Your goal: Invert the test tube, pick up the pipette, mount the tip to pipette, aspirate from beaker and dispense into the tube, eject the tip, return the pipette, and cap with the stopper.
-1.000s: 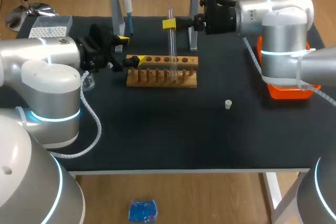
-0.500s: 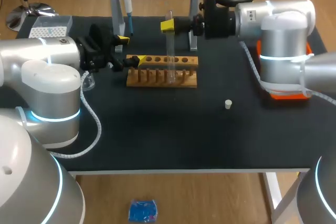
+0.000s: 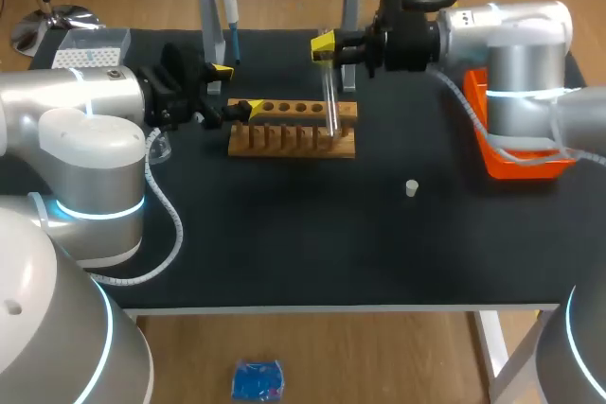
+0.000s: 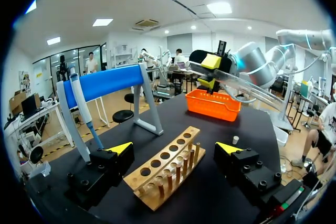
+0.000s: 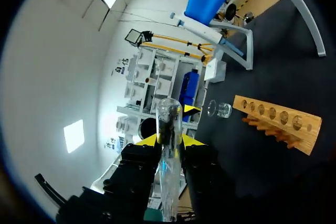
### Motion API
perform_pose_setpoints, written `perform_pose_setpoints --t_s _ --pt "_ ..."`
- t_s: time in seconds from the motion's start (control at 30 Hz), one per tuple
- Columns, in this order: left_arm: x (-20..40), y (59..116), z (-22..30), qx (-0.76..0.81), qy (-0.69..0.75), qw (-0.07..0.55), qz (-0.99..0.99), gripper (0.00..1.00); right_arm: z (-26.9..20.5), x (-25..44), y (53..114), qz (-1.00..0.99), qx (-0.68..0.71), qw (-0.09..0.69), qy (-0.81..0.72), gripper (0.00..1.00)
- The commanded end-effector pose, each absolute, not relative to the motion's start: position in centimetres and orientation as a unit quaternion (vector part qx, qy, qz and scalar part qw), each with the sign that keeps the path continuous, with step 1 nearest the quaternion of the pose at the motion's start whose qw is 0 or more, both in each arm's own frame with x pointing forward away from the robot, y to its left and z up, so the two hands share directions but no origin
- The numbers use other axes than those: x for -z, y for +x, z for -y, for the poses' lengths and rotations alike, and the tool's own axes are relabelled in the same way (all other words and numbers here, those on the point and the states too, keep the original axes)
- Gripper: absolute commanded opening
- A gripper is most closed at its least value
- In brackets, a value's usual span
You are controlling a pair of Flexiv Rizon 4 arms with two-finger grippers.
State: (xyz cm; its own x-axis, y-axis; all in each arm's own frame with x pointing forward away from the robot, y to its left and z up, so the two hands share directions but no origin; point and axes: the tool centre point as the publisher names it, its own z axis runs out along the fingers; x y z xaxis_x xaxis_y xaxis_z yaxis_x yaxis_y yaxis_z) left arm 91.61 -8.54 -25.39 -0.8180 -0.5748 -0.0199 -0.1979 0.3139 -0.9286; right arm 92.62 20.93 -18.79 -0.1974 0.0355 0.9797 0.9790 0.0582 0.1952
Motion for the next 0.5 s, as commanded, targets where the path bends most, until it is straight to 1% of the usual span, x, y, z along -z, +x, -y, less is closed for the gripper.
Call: perform_pose_setpoints --t_s 0.03,0.23,0.3,0.37,0.4,0.5 --pt "25.5 91.6 8.5 0.533 -0.244 0.177 -0.791 1.00 -20.9 18.8 92.9 0.564 0.513 0.470 -0.445 0.00" --pt "25.5 91.6 8.5 0.533 -0.244 0.177 -0.791 1.00 -21.1 19.5 92.4 0.562 0.509 0.473 -0.449 0.00" --pt "25.5 91.6 8.5 0.533 -0.244 0.177 -0.791 1.00 -21.2 19.7 92.3 0.543 0.504 0.497 -0.453 0.00" --pt "25.5 91.6 8.5 0.533 -0.244 0.177 -0.791 1.00 -21.2 19.9 92.3 0.548 0.497 0.490 -0.461 0.00" --pt "25.5 91.6 8.5 0.533 -0.244 0.177 -0.791 1.00 -21.2 20.0 92.3 0.524 0.490 0.515 -0.468 0.00" --pt "25.5 91.6 8.5 0.533 -0.244 0.177 -0.791 1.00 -21.1 20.3 92.3 0.529 0.484 0.510 -0.476 0.00"
